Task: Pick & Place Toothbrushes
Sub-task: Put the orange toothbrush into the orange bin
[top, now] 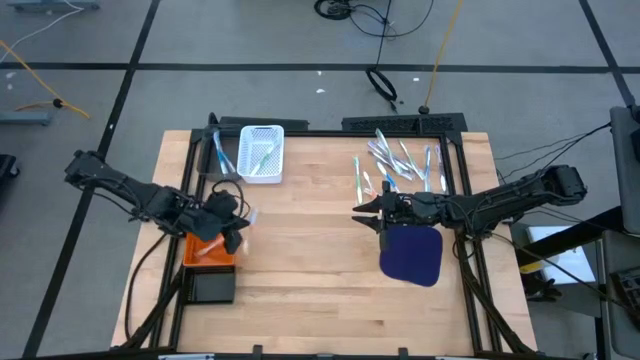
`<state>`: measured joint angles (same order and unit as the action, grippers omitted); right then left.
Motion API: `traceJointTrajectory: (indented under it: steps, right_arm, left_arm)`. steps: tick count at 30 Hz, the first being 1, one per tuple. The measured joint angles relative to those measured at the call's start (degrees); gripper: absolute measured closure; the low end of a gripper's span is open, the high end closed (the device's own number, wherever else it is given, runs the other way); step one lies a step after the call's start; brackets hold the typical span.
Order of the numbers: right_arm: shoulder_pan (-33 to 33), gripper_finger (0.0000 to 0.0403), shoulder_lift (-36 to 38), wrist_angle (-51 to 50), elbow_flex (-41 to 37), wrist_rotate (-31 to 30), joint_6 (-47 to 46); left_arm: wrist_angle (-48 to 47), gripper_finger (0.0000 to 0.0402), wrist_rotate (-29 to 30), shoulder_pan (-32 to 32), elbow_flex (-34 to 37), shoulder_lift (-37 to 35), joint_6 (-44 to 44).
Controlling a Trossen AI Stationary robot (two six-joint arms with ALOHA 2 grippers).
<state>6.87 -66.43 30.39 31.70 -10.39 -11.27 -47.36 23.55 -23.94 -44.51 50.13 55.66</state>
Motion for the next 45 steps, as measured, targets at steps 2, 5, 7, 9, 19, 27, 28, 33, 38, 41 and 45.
traceJointTrajectory:
  steps: [2,5,7,9,19,27,28,33,38,41,45]
  right_arm:
    - [0.0,0.0298,0.0,0.0,0.0,0.0,0.0]
    - [0.0,0.0298,0.0,-0.2,0.0,0.0,0.0]
    - [0.0,0.0298,0.0,-0.2,0.0,0.0,0.0]
    - [0.0,0.0298,0.0,-0.2,0.0,0.0,0.0]
    - [0.0,0.0298,0.0,-0.2,0.0,0.0,0.0]
    - [0.0,0.0298,0.0,-0.4,0.0,0.0,0.0]
    - [0.0,0.0298,0.0,-0.4,0.0,0.0,0.0]
    - [0.0,0.0298,0.0,-0.3,0.0,0.0,0.0]
    - [0.0,0.0298,0.0,-0.5,0.0,0.0,0.0]
    - [0.0,0.0298,0.0,-0.7,0.0,0.0,0.0]
    - [0.0,0.0298,0.0,-0.7,0.0,0.0,0.0]
  left_arm:
    - [-2.8,0.0400,-1.4,-0.1,0.0,0.0,2.5]
    - [-5.8,0.0400,-4.0,0.0,0.0,0.0,4.9]
    - [-7.3,0.0401,-5.2,0.0,0.0,0.0,5.6]
    - [-8.1,0.0401,-5.5,0.0,0.0,0.0,6.0]
    - [-17.9,0.0401,-2.1,0.0,-10.7,0.1,2.6]
    - [-32.2,0.0401,-4.9,-0.2,-10.4,2.8,7.8]
    - [-32.5,0.0401,-5.6,-0.2,-10.1,3.6,8.4]
    - [-33.9,0.0401,-9.6,-0.2,-9.9,9.3,7.2]
    - [-36.6,0.0401,-10.9,-0.2,-9.8,15.2,6.1]
    - [-37.5,0.0401,-11.9,-0.2,-9.8,17.6,6.1]
    - [-37.5,0.0401,-13.6,-0.3,-9.8,19.8,4.7]
